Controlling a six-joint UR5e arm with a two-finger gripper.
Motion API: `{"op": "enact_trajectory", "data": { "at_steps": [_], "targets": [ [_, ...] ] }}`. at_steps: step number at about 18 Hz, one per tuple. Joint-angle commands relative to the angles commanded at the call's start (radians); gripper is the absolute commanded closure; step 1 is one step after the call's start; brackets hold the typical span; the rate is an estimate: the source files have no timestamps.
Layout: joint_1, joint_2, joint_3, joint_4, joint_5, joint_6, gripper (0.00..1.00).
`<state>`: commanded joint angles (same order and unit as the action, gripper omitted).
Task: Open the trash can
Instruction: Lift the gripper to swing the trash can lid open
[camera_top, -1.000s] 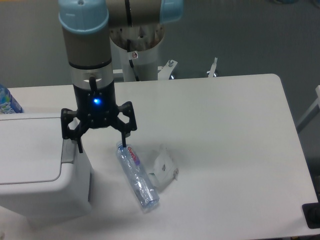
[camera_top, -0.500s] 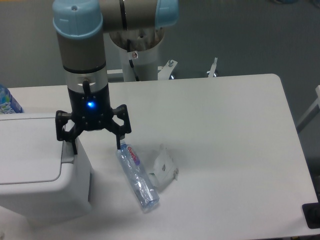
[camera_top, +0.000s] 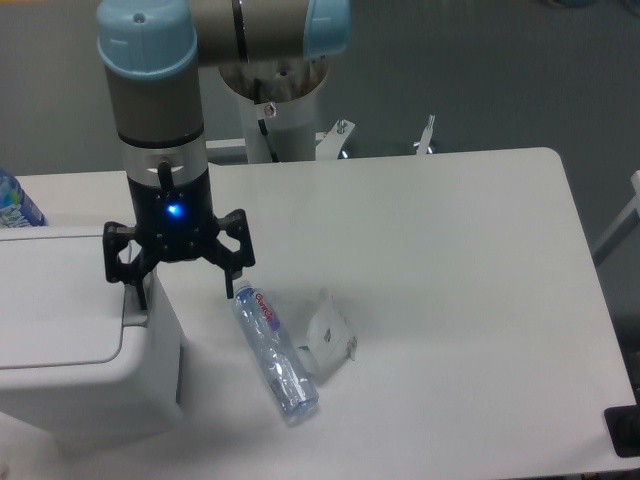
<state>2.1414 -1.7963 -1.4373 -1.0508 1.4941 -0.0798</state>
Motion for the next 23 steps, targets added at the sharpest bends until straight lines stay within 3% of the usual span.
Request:
{"op": "enact_trajectory", "data": {
  "at_steps": [10,15,21,23],
  "targets": [
    [0.000,-0.014,0.002,0.000,0.002,0.000,0.00],
    [0.014,-0.006,0.055,0.000,0.003,0.011,0.00],
    [0.129,-0.002,0.136,-0.005,0.027,0.037,0.00],
    [0.147,0.009,0.134,-0.012,0.116,0.078,0.00]
  ]
}}
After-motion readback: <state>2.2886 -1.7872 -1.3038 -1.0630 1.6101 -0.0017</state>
